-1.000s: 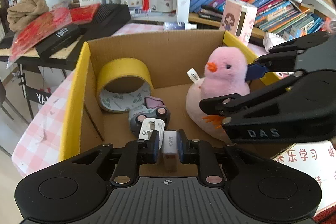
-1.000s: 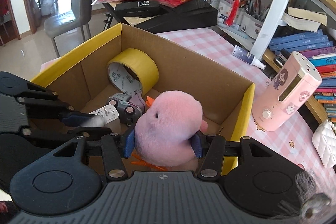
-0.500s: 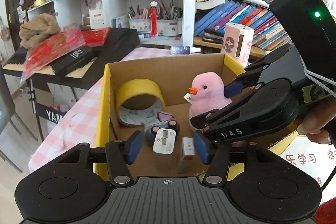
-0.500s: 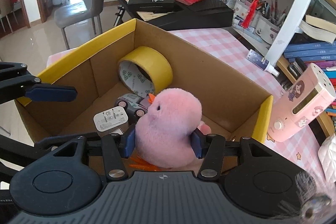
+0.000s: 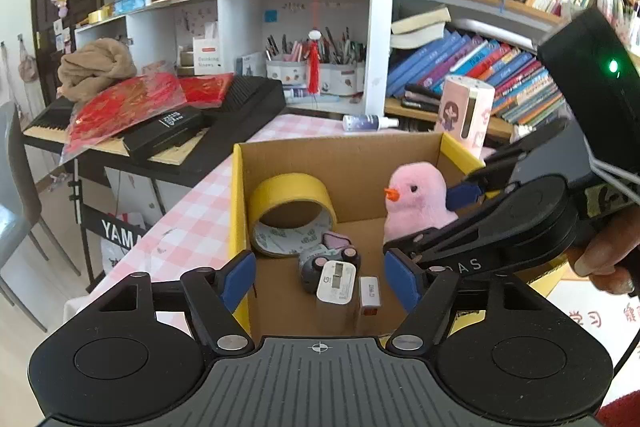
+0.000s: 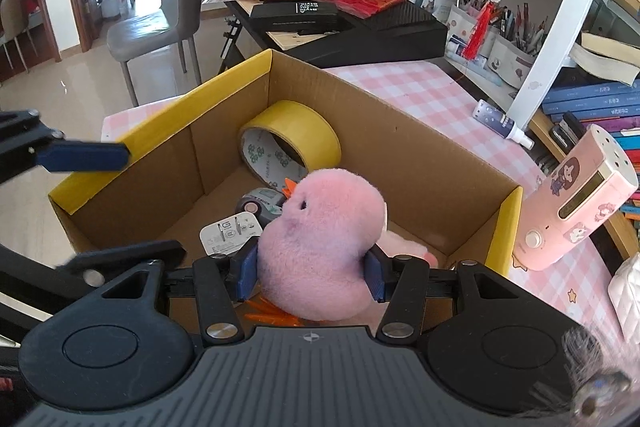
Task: Organize objects
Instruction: 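Lower the pink plush chick into the box and open right gripper, then raise both grippers out of the box and move toward the mat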
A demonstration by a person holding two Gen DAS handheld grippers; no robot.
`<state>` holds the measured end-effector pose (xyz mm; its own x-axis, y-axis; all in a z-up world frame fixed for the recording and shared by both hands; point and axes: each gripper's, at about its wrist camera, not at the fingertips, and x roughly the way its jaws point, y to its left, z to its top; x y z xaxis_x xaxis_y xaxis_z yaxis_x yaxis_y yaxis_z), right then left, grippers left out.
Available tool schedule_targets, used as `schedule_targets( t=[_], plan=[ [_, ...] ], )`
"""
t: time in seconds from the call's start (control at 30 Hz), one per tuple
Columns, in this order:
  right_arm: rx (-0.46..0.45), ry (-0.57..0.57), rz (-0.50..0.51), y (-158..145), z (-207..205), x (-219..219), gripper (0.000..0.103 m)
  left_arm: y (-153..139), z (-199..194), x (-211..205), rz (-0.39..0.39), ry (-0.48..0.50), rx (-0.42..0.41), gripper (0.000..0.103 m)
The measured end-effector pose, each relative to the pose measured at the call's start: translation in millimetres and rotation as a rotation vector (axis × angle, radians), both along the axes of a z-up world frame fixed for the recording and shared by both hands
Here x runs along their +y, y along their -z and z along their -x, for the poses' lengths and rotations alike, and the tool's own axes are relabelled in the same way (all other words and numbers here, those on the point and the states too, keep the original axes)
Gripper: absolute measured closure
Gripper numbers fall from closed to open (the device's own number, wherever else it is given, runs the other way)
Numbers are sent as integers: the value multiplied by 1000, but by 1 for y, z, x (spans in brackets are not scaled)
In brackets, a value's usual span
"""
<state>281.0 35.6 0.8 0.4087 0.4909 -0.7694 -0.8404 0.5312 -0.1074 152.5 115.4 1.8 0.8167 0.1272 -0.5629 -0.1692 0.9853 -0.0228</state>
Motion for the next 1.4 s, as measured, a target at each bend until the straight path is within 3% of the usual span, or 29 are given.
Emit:
schedule_targets(
  t=[0.17, 0.33, 0.6, 0.83, 1.0, 1.4],
  plan=[
    [15, 7, -16, -2, 3, -2, 54, -6, 9, 7, 27, -37, -51, 26],
    [37, -22, 44, 11, 7, 3, 54, -13, 18, 14, 60, -76, -111, 23],
    [85, 50, 71, 26, -3, 7, 53, -12, 24, 16, 61, -92, -101, 23],
    [55, 82, 91, 28, -1, 10, 52, -10, 29, 17, 67, -103, -90, 22],
    [40, 139, 11, 15, 8, -5, 40, -10, 36, 19, 73, -117, -93, 19],
    [-108, 319, -178, -27, 64, -51, 31, -12, 59, 16, 81, -89, -109, 14]
  ],
)
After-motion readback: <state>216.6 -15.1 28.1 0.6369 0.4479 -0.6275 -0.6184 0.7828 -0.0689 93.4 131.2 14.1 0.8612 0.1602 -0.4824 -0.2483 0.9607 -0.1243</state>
